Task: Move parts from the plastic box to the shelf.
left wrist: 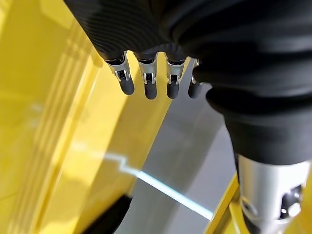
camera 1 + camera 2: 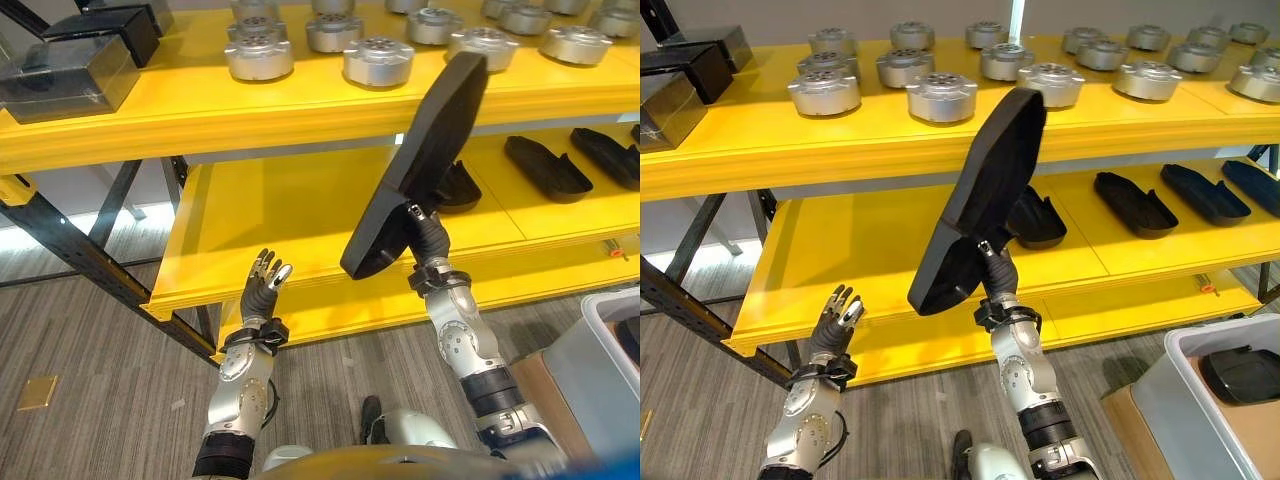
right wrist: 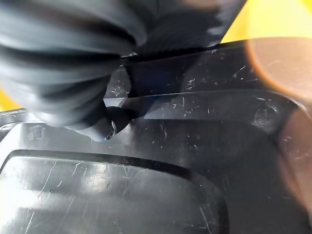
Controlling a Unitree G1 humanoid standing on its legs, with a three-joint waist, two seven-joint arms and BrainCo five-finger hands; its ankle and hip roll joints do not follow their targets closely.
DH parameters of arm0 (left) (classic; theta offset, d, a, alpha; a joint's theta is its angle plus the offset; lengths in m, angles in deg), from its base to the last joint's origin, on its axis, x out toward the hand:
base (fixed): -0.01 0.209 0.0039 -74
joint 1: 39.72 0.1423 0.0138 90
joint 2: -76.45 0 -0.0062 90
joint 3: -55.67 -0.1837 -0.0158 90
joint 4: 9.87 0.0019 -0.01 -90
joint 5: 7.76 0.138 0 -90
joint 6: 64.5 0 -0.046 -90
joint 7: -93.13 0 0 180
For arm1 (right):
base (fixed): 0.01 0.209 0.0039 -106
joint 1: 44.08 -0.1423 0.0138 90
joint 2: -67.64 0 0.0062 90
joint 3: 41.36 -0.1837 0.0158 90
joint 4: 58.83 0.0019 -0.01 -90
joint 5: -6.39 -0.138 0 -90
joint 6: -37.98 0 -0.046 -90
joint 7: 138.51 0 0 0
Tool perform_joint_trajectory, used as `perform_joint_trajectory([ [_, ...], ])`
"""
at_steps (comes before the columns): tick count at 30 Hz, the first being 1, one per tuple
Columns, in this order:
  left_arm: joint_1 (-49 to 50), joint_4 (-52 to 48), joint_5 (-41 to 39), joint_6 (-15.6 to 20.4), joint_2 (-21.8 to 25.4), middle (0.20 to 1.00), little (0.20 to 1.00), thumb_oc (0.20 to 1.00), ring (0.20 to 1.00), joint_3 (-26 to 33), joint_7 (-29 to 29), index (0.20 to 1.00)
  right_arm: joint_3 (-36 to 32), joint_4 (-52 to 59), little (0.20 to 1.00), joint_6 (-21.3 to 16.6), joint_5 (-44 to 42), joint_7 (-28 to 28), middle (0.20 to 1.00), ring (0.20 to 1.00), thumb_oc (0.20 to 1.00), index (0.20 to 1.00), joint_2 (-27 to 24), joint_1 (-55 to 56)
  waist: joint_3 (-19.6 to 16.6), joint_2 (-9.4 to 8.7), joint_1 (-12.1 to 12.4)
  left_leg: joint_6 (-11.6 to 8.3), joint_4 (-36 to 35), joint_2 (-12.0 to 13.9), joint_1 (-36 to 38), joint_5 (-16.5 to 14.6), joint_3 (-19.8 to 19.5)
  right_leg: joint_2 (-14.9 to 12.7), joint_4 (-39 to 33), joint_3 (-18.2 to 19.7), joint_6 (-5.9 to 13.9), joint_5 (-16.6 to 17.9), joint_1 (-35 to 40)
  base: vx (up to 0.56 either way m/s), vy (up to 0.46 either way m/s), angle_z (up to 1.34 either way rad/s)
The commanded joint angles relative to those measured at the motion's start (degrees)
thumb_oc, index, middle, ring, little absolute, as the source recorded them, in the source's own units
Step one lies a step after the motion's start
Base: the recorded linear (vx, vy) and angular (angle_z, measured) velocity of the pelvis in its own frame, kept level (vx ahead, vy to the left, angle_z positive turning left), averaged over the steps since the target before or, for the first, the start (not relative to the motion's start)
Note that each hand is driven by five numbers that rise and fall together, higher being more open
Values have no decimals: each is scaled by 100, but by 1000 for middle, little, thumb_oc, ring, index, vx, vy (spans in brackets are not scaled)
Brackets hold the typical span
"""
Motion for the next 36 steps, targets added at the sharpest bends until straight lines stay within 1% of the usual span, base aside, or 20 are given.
perform_joint_trajectory([
  [1,39,-411,-168,230,190,1000,1000,1000,1000,86,27,1000,98,280,200,-153,-46,103,200,200,200,200,225,-315,314,-369,-29,-129,468,361,-691,2351,315,-560,-2102,384,437,969,1188,44,-350,61],
  [2,40,-373,-143,240,199,1000,1000,1000,1000,54,17,1000,101,358,200,-160,-34,93,200,200,200,200,212,-266,333,-428,-53,-105,605,452,-771,2240,776,-555,-2235,253,416,985,1334,129,-385,55],
  [3,59,-366,-112,238,226,1000,1000,1000,1000,51,43,1000,63,401,200,-94,-60,81,200,200,200,200,150,-223,393,-428,48,-170,464,-13,-1099,1831,974,-502,-2502,127,450,990,1638,180,-305,73],
  [4,53,-268,-84,266,238,1000,1000,1000,1000,99,26,1000,49,415,200,-60,-47,72,200,200,200,200,164,-194,436,-439,118,-180,243,-232,-1443,1635,1057,-422,-2638,119,484,1030,1785,141,-178,83],
  [5,53,-266,-85,268,239,1000,1000,1000,1000,99,27,1000,49,415,200,-59,-47,72,200,200,200,200,165,-193,447,-442,121,-177,240,-237,-1425,1630,1061,-427,-2642,122,488,1026,1802,85,-87,78],
  [7,38,-266,-52,292,199,1000,1000,1000,1000,64,18,1000,3,414,200,-58,13,55,200,200,200,200,189,-170,517,-438,198,-210,68,-315,-1851,1719,1222,-343,-2751,121,465,1003,2049,70,-26,5],
  [8,51,-268,-71,321,183,1000,1000,1000,1000,71,3,1000,18,421,200,-70,36,79,200,200,200,200,233,-142,518,-375,238,-230,-112,-322,-1878,1818,1280,-276,-2724,136,457,965,2116,124,27,22],
  [9,98,-303,-96,334,187,1000,1000,1000,1000,145,-1,1000,10,414,200,-53,62,106,200,200,200,200,283,-106,511,-345,291,-195,-240,-255,-1586,1765,1246,-240,-2668,237,459,923,2133,204,90,24],
  [10,121,-311,-66,340,145,1000,1000,1000,1000,181,-35,1000,57,344,200,-89,145,125,200,200,200,200,390,-100,437,-355,306,-161,-463,-325,-1278,1621,1262,-291,-2779,268,510,938,2217,204,101,-60],
  [11,130,-286,-90,358,122,1000,1000,1000,1000,208,-39,1000,33,331,200,-85,155,140,200,200,200,200,424,-78,418,-364,326,-157,-499,-388,-1190,1586,1248,-317,-2875,293,520,955,2296,187,107,-139],
  [12,133,-285,-95,375,117,1000,1000,1000,1000,223,-38,1000,6,335,200,-79,169,150,200,200,200,200,453,-56,401,-375,340,-137,-533,-413,-1110,1522,1318,-344,-2934,295,541,977,2350,184,135,-113],
  [14,134,-215,-9,390,150,1000,1000,1000,1000,224,-27,1000,-74,402,200,-60,222,210,200,200,200,200,524,39,304,-362,351,-43,-586,-479,-923,1319,1422,-474,-3069,301,623,987,2500,217,217,-13],
  [18,83,-176,111,430,214,1000,1000,1000,1000,264,-54,1000,-64,347,200,-37,242,274,200,200,200,200,646,56,218,-363,419,48,-652,-633,-779,1101,1516,-709,-3274,300,820,1097,2641,129,255,-12],
  [23,-71,-39,194,475,302,1000,1000,1000,1000,309,-98,1000,46,284,200,-11,215,339,200,200,200,200,743,-37,130,-362,541,153,-590,-817,-815,893,1439,-946,-3276,242,998,1191,2650,64,194,6],
  [26,-146,9,214,483,332,1000,1000,1000,1000,305,-119,1000,63,194,200,-11,207,338,200,200,200,200,761,-60,94,-364,562,169,-573,-872,-839,846,1389,-990,-3318,218,1041,1246,2653,44,101,17],
  [32,-153,6,191,468,344,1000,1000,1000,1000,268,-128,1000,98,53,200,57,171,375,200,200,200,200,774,-72,61,-374,581,174,-632,-882,-826,852,1372,-1005,-3366,223,1054,1291,2622,10,16,4],
  [36,-110,-20,167,436,324,1000,1000,1000,1000,243,-109,1000,44,-372,200,108,271,408,200,200,200,200,762,-85,51,-372,582,172,-703,-873,-791,870,1388,-990,-3402,236,1041,1278,2619,0,0,0],
])
